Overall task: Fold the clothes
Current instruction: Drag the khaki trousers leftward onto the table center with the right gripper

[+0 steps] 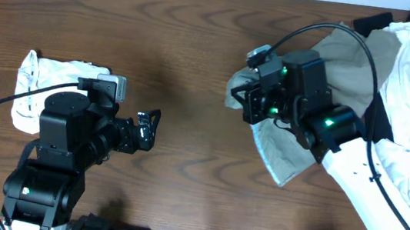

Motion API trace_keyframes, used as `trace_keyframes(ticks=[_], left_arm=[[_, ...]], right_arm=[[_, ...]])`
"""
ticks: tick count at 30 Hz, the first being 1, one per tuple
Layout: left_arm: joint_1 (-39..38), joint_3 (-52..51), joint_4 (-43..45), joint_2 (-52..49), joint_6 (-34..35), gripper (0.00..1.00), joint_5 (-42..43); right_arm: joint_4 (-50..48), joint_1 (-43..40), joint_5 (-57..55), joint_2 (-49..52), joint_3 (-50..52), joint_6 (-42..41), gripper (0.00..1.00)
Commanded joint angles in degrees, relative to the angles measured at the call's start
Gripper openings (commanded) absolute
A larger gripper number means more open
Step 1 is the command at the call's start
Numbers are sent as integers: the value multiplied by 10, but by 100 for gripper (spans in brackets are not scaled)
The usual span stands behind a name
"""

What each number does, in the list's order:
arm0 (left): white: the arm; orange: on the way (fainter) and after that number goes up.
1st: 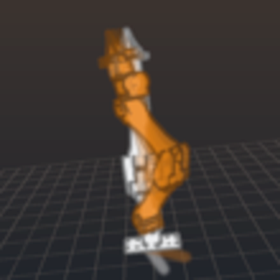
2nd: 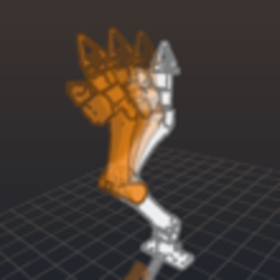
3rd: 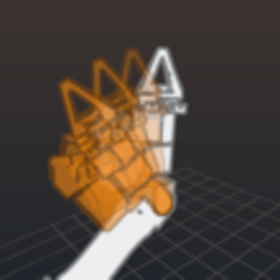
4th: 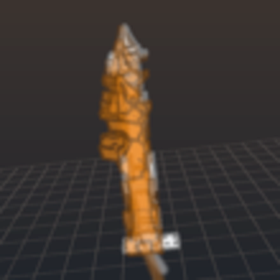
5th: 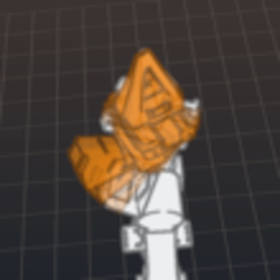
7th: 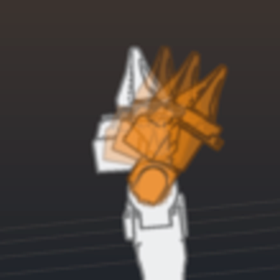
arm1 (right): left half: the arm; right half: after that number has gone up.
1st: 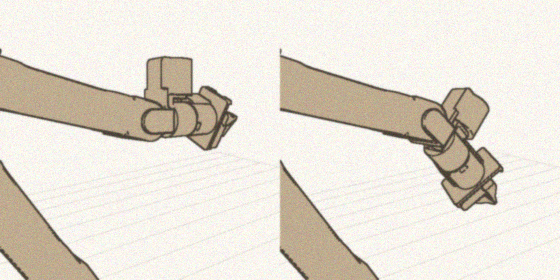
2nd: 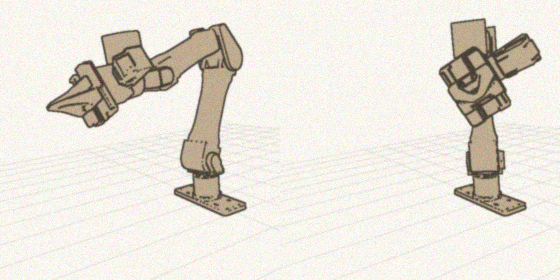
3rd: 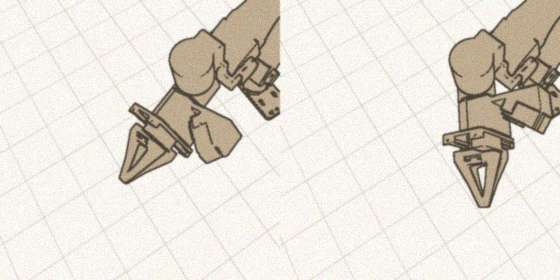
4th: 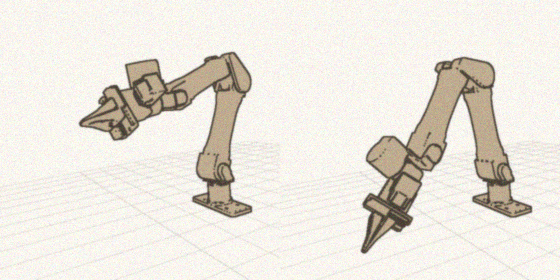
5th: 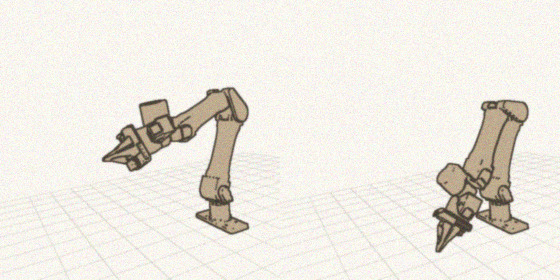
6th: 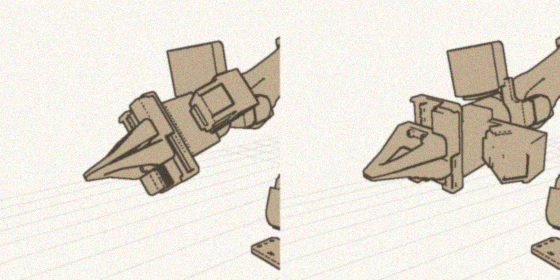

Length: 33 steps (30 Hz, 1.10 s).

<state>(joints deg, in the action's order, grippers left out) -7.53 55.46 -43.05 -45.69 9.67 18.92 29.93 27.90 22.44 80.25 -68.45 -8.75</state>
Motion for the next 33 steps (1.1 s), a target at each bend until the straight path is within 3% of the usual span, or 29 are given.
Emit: trace_keyframes(ticks=[1,5,10,17,21,26,33], left_arm=[[2,11,2,-7,5,98,-3],[2,11,2,-12,5,98,-3],[2,11,2,-16,5,98,-3],[2,10,-3,-23,5,98,-3],[2,10,-31,-43,5,98,-2],[2,10,-61,-80,5,98,2],[2,10,-59,-115,5,98,1]], right_arm=[[-18,16,4,10,-1,-6,8],[-28,19,5,15,-1,-6,34],[-50,-2,4,-3,-1,-6,54],[-14,-68,-9,-34,-2,-6,57],[133,-94,-97,-24,-1,-7,60],[301,-114,-261,2,3,-98,65],[322,-131,-204,9,82,-101,66]])
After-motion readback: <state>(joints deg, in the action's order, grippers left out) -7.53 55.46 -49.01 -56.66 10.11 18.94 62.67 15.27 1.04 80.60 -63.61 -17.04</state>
